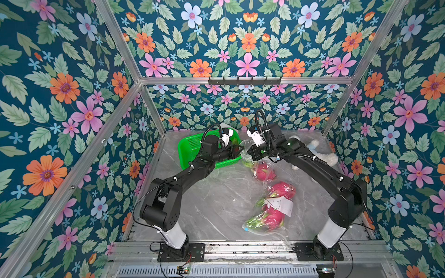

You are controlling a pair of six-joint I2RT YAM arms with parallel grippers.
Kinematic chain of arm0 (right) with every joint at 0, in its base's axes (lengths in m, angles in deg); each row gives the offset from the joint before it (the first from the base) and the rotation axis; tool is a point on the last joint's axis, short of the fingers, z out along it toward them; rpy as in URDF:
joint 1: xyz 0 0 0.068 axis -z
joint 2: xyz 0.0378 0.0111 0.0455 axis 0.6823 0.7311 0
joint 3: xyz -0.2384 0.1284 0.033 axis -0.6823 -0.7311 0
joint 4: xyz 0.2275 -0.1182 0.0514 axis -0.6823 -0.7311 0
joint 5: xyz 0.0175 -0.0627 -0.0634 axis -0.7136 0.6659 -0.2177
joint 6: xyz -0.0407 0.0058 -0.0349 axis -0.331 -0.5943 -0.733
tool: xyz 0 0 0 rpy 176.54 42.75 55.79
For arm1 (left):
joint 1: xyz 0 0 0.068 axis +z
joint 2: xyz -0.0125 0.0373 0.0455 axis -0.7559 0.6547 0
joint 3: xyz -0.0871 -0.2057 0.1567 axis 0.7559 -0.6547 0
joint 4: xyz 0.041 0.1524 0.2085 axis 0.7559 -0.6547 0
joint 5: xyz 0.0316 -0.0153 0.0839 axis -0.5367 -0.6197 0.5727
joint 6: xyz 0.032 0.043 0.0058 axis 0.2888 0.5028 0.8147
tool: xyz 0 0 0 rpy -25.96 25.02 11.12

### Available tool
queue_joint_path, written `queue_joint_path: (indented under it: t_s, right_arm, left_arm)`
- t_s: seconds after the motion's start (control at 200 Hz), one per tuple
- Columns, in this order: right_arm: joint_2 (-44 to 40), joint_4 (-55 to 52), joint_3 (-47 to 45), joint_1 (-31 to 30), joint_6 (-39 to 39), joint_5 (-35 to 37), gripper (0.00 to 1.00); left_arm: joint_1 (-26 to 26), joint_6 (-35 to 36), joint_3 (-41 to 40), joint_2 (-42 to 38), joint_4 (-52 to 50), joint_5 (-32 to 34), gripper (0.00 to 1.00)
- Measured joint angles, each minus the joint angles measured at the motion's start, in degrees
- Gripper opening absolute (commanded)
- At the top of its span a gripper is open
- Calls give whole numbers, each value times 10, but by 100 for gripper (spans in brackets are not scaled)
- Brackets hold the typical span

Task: Open the zip-top bag and take out the dragon fruit
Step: Pick up the dragon fruit from the zipper food storage bag.

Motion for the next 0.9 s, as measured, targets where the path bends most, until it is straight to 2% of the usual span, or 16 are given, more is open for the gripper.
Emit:
queue_joint_path:
  t_s: [0.155, 0.34, 0.47, 0.595, 0.755, 0.9]
  right_arm:
    - [14, -18, -4, 1, -14, 48, 2]
    - [33, -44, -21, 1, -27, 52, 2]
    - [36, -54, -31, 1, -34, 34, 3]
    - [36, -71, -30, 1, -45, -8, 11]
    - [37, -93, -30, 1, -57, -49, 12]
    - [46, -85, -24, 1, -55, -13, 11]
  left_arm:
    - [-1, -1, -9, -13, -5, -2, 0]
    - [-1, -1, -11, -5, -12, -8, 0]
    - [-1, -5, -11, -3, -13, -16, 0]
    - [-1, -5, -12, -4, -14, -17, 0]
    - [-3, -5, -12, -4, -14, -20, 0]
    - [-6, -14, -12, -6, -13, -24, 0]
